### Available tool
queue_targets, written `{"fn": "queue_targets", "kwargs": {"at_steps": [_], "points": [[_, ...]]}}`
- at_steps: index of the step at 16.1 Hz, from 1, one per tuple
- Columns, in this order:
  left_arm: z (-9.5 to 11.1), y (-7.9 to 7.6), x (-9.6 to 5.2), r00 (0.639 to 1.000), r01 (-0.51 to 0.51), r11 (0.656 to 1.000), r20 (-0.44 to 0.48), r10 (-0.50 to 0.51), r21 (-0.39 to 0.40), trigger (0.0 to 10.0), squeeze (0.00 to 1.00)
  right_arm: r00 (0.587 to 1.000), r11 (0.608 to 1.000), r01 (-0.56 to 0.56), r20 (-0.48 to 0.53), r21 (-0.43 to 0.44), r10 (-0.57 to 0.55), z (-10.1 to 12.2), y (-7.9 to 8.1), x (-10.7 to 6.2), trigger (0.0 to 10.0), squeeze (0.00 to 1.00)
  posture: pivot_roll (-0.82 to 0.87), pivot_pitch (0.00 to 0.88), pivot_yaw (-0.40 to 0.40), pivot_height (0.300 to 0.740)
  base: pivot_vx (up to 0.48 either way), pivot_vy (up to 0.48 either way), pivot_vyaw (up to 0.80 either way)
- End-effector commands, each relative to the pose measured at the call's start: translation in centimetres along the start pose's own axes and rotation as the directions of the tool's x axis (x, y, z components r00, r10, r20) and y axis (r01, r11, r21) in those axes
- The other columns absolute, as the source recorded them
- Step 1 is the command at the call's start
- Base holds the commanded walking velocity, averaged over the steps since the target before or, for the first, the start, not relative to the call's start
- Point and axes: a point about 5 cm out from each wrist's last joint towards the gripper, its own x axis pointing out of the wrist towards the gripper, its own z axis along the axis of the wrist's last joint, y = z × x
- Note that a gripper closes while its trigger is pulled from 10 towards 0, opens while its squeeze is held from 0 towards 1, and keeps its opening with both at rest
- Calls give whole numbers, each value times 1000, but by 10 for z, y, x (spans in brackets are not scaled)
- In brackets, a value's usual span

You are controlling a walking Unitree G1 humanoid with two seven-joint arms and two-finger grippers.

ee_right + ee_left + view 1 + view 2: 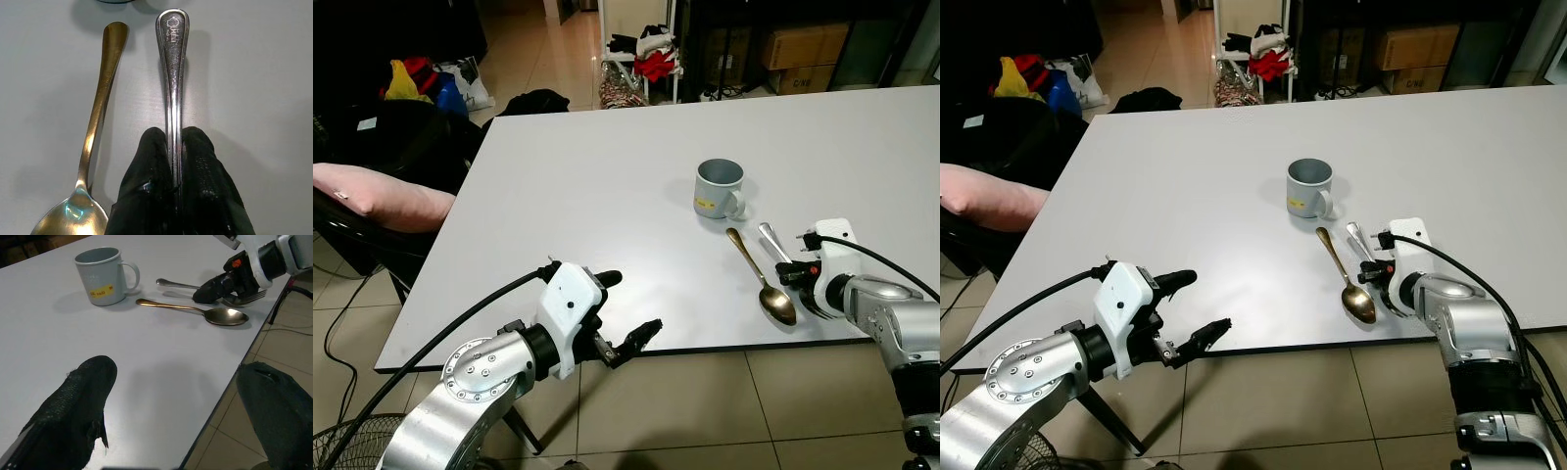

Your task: Setting the table

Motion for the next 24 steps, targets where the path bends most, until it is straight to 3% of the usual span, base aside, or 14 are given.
{"fn": "queue_targets", "kwargs": {"at_steps": [1,4,5,6,7,9,13,14,18,20,21,22,24], "points": [[3,0,-2,1000,2,1000,-1,-2,19,10000,0,1000,1000,2,-5,16,-2,0,0,2,10000,0,-113,2,107,740,0,0,0],[4,0,-2,1000,6,1000,-2,-6,20,10000,0,1000,1000,7,-15,21,-6,-1,0,3,10000,0,-112,3,107,740,0,0,0],[4,1,-3,1000,6,1000,-3,-6,19,10000,0,1000,1000,10,-20,26,-9,-2,-1,3,10000,149,-112,3,107,740,0,0,0],[4,0,-3,1000,6,1000,-4,-6,19,10000,0,1000,1000,11,-23,28,-10,-3,-1,3,10000,173,-112,3,108,740,0,0,0],[4,1,-2,1000,7,1000,-5,-7,19,10000,0,1000,999,11,-25,31,-10,-3,-1,4,10000,298,-112,3,108,740,0,0,0],[4,1,-2,1000,8,1000,-5,-8,20,10000,0,999,999,9,-32,38,-8,-6,0,5,10000,396,-112,4,108,740,0,0,0],[4,1,-2,1000,9,1000,-6,-9,23,10000,0,999,999,8,-35,43,-6,-6,1,6,10000,412,-111,3,110,740,0,0,0],[4,1,-2,1000,10,1000,-7,-10,24,10000,0,999,999,9,-36,45,-8,-7,1,6,10000,616,-111,2,110,740,0,0,0],[4,2,-1,1000,12,1000,-7,-12,28,10000,0,999,999,13,-35,48,-11,-7,1,6,10000,757,-113,2,111,740,0,0,0],[4,2,-1,1000,12,1000,-7,-11,28,10000,0,999,999,10,-34,49,-8,-7,2,7,10000,894,-113,0,110,740,0,0,0],[4,2,-1,1000,11,1000,-7,-11,28,10000,0,999,999,9,-34,49,-8,-7,3,7,10000,894,-113,0,110,740,0,0,0],[4,2,-1,1000,12,1000,-7,-11,29,10000,0,999,999,8,-33,49,-7,-6,3,7,10000,1000,-112,0,110,740,0,0,0],[4,3,-2,1000,9,999,-7,-9,33,10000,0,1000,999,14,-24,45,-13,-4,2,6,10000,1000,-108,0,107,740,0,0,0]]}}
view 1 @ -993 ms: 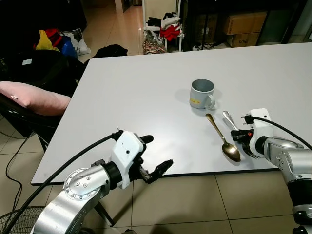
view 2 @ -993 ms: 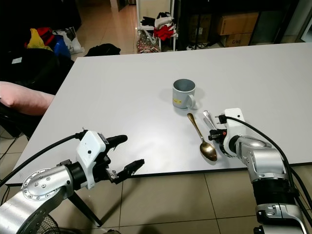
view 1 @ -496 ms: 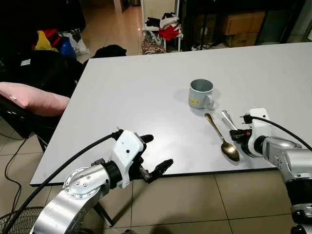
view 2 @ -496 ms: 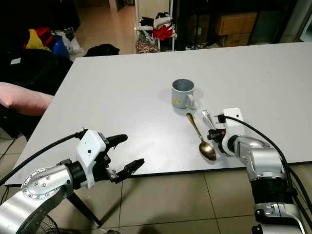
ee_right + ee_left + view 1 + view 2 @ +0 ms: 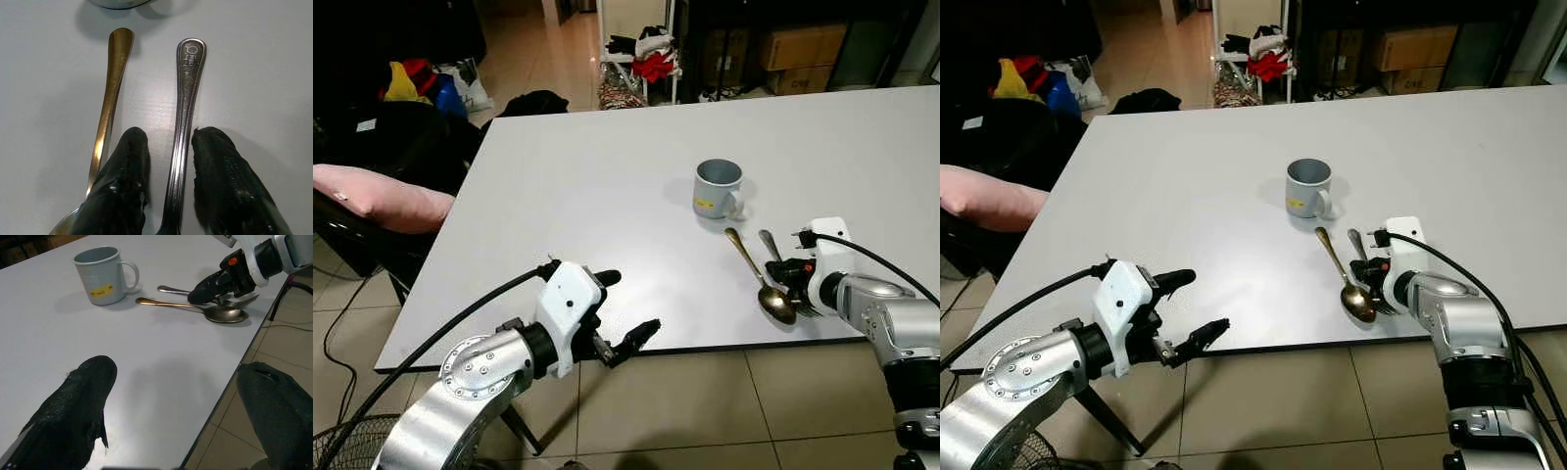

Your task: Setting the table

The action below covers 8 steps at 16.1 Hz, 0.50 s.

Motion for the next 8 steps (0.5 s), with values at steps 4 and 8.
{"fn": "queue_targets", "kwargs": {"at_steps": [4,8], "points": [[8,7,-1,998,-41,999,48,41,-2,10000,0,998,1000,5,57,-24,-4,16,-4,-18,10000,1000,-117,0,115,740,0,0,0],[14,13,-2,992,-79,997,95,81,-22,10000,0,995,991,-32,87,-129,44,26,-1,-40,10000,502,-126,0,124,740,0,0,0]]}}
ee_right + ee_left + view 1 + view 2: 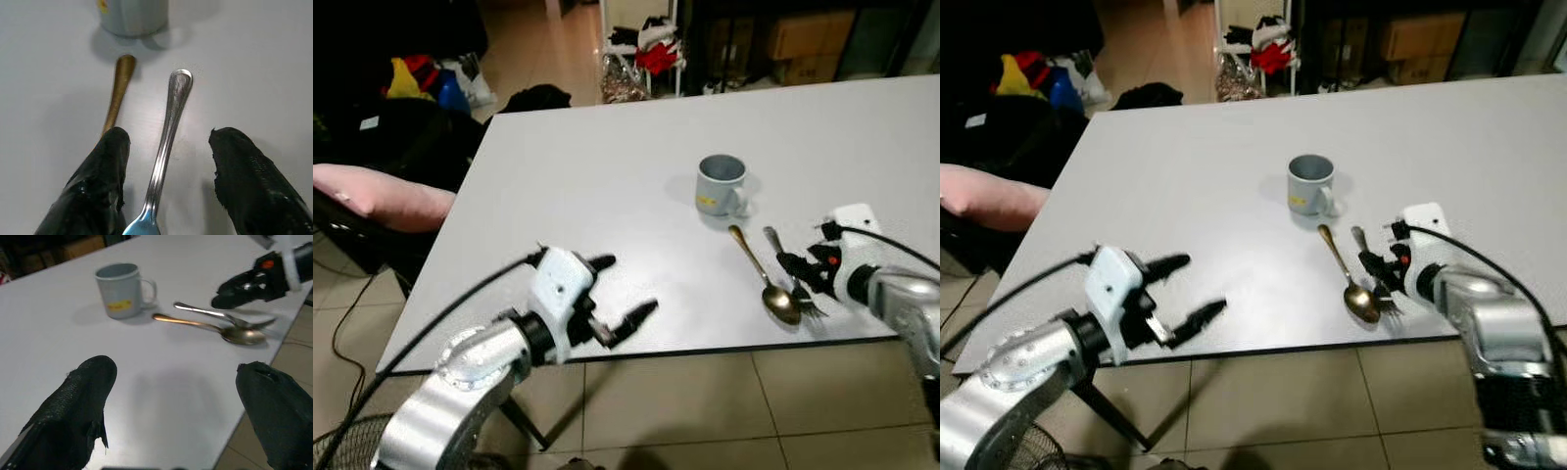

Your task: Setting the table

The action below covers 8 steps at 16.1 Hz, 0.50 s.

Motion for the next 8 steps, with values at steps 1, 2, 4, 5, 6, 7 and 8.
{"fn": "queue_targets", "kwargs": {"at_steps": [1,2,4,5,6,7,8], "points": [[4,6,-2,999,-35,999,18,35,22,10000,0,1000,999,-15,13,-30,15,4,4,-5,10000,0,-127,0,127,740,0,0,0],[4,12,-4,992,-121,992,39,120,25,10000,0,990,998,-14,140,-69,23,15,10,-11,10000,0,-134,0,134,740,0,0,0],[3,24,-5,957,-290,955,42,288,60,10000,0,953,992,44,301,-119,-6,27,25,-18,10000,0,-130,0,137,740,0,0,0],[5,27,-8,927,-371,928,73,367,42,10000,0,931,993,71,364,-89,-34,31,36,-22,10000,0,-131,0,136,740,0,0,0],[6,28,-9,905,-420,906,92,414,50,10000,0,915,997,66,400,-50,-40,34,43,-25,10000,0,-129,0,134,740,0,0,0],[7,28,-11,861,-503,863,106,497,43,10000,0,881,999,28,471,26,-37,38,60,-31,10000,0,-128,0,132,740,0,0,0],[6,27,-13,838,-542,839,105,536,39,10000,0,863,999,8,504,51,-32,39,70,-35,10000,0,-126,0,126,740,0,-255,0]]}}
